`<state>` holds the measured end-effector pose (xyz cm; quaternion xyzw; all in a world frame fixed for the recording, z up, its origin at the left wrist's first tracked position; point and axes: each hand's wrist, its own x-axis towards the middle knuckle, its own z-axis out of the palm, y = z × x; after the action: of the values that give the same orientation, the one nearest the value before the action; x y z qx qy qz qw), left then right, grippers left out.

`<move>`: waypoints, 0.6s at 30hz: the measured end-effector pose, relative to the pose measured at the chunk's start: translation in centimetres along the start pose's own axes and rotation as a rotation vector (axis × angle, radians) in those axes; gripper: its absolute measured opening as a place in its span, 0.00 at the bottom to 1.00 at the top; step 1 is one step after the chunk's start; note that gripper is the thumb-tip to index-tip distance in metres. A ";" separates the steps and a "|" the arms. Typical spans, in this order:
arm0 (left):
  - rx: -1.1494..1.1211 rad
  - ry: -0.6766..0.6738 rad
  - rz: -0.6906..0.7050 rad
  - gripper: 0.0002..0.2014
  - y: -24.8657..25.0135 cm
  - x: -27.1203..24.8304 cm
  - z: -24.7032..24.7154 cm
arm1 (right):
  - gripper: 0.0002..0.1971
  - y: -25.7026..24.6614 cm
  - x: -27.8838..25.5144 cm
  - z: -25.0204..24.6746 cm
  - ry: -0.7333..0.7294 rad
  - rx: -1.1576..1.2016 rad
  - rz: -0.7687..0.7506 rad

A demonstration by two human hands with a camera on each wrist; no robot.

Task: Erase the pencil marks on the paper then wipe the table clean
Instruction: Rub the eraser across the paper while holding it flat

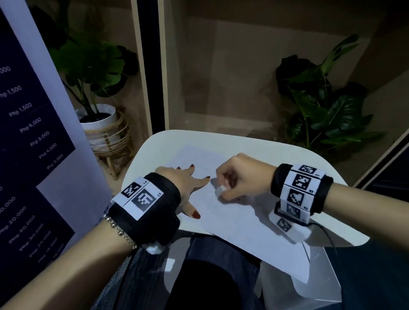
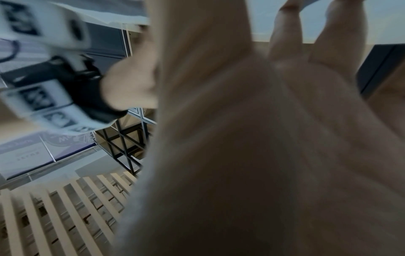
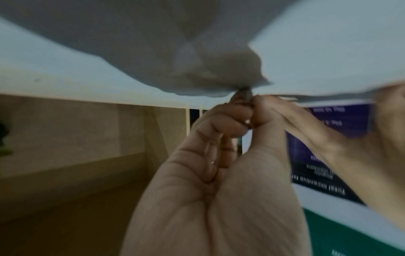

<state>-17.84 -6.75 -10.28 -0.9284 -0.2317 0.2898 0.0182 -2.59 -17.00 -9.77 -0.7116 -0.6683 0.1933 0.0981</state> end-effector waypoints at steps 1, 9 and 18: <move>0.006 0.000 -0.005 0.49 0.0 0.1 0.0 | 0.06 -0.5 -0.4 0.3 -0.066 0.055 -0.026; 0.001 -0.003 0.007 0.49 -0.1 0.3 0.2 | 0.05 1.5 1.3 -0.5 0.167 -0.124 0.061; -0.002 -0.019 0.005 0.50 -0.2 0.7 0.3 | 0.05 -0.2 0.9 0.2 0.082 -0.053 -0.014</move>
<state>-17.62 -6.28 -10.90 -0.9263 -0.2298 0.2984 0.0141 -2.82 -16.14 -9.96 -0.7167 -0.6734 0.1457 0.1078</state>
